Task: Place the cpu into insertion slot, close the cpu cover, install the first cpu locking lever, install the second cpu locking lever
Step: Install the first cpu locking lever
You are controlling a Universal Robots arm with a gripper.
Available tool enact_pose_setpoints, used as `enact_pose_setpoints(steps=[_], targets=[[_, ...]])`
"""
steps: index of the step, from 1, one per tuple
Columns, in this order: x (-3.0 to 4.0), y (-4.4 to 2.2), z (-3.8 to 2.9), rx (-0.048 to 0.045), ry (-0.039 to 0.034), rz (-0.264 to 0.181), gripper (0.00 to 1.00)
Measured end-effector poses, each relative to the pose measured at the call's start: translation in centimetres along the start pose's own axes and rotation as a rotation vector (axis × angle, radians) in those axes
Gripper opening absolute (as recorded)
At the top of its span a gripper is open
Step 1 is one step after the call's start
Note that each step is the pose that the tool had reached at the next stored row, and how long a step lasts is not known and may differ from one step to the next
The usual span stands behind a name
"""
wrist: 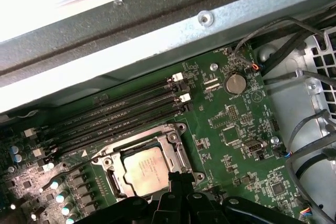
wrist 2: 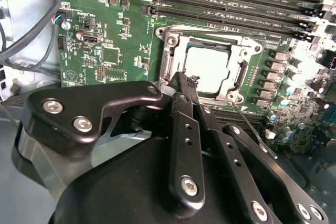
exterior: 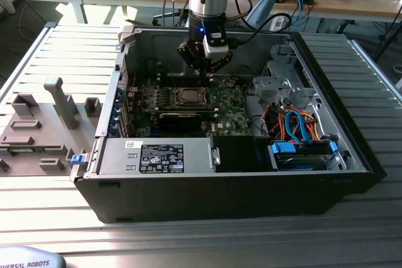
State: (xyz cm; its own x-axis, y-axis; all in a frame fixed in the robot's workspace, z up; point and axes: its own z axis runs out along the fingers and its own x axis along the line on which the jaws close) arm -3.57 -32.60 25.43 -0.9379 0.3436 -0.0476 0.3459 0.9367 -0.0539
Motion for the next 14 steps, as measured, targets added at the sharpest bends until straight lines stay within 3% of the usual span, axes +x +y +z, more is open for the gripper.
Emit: enact_pose_setpoints(steps=[14], targets=[[0.0, 0.0, 0.0, -0.001, -0.0013, -0.023, 0.11]])
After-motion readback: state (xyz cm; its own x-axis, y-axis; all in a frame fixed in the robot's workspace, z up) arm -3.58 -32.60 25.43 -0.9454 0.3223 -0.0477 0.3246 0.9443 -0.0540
